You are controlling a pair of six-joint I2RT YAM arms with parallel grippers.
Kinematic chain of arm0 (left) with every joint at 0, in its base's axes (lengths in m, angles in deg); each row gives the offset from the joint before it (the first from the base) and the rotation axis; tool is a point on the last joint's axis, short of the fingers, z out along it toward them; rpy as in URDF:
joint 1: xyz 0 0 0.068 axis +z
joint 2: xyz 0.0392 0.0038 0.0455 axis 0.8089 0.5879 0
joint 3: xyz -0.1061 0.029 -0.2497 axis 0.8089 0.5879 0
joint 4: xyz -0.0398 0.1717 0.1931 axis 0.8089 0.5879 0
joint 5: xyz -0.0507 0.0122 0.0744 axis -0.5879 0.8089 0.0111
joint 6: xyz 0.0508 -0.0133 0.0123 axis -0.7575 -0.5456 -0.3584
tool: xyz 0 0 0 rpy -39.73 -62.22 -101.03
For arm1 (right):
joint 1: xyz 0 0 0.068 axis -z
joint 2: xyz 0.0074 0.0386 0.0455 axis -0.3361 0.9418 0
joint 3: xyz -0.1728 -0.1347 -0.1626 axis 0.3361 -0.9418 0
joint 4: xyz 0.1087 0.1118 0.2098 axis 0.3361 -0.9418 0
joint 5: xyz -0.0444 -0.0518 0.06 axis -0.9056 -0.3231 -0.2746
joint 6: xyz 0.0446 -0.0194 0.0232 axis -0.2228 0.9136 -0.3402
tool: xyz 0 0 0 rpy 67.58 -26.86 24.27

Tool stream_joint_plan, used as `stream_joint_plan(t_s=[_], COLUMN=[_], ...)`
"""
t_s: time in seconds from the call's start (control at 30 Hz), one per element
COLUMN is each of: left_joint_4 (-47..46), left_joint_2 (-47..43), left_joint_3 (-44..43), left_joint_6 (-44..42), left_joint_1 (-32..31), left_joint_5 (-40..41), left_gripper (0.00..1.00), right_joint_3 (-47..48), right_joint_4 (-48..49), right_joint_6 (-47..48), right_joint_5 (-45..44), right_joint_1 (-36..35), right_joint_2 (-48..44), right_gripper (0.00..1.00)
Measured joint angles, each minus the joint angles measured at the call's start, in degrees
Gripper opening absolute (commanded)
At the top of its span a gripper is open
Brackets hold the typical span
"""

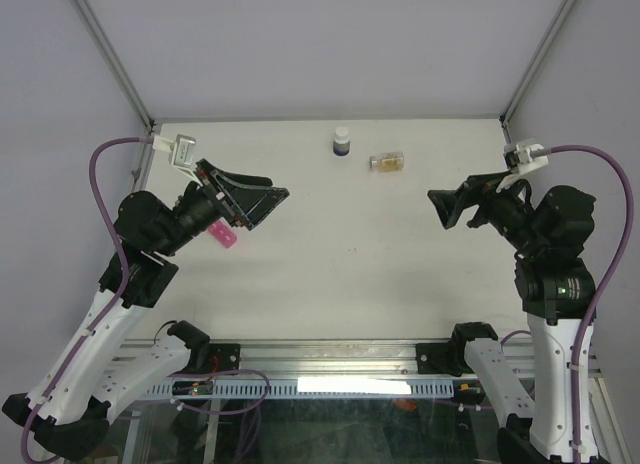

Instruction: Sort the pills into containers

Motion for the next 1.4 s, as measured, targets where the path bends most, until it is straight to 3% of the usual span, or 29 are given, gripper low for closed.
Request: stream_joint_plan(t_s=[0.5,0.97,1.2,1.4], left_joint_4=[1.5,4.7,4.9,4.8], left_joint_2=[-0.2,-1.0,-2.0,-7.4], left_joint_3=[-0.9,-3.8,-4.2,0.3], left_joint_6=[8.3,13.0,11.5,2.9], left_joint_1=[0.0,0.0,0.0,0.0], left_joint_5=[9.0,9.4,9.4,9.5], left_gripper=[0.99,0.99,0.99,0.99], right_joint_3=[0.0,0.0,0.0,-0.8], right_joint_4=[0.0,0.0,0.0,0.7], right_joint_6=[-0.2,-0.2,-0.5,-1.1], right_joint_5=[1.5,2.7,3.6,4.1], right_joint_1=[2.1,6.2,7.0,7.8], right_joint_2=[1.2,3.8,2.9,0.7], right_gripper=[0.99,0.99,0.99,0.99])
